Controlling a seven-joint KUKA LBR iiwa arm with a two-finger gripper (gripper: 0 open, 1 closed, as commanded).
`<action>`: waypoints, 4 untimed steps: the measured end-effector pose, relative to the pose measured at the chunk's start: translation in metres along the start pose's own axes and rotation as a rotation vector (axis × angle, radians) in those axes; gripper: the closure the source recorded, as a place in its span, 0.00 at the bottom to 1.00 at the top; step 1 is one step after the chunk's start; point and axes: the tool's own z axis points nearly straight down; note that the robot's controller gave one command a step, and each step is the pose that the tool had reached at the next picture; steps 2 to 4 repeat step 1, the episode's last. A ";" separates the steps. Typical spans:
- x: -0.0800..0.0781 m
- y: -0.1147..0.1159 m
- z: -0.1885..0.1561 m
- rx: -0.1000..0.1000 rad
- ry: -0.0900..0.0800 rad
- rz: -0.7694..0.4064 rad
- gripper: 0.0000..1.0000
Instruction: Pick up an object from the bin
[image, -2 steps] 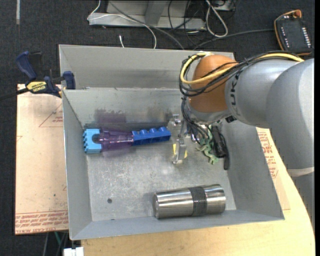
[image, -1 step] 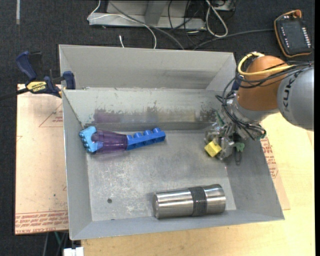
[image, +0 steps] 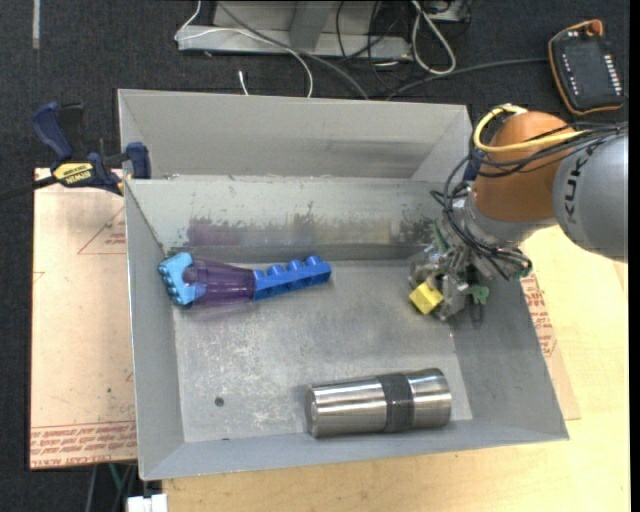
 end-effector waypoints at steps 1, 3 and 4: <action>0.002 0.002 -0.029 -0.006 0.007 0.000 1.00; 0.002 0.002 -0.029 -0.006 0.007 0.000 1.00; 0.002 0.002 -0.029 -0.006 0.007 0.000 1.00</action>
Offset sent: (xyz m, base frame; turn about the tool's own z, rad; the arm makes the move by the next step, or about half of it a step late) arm -0.0015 0.0006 0.0438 -0.0010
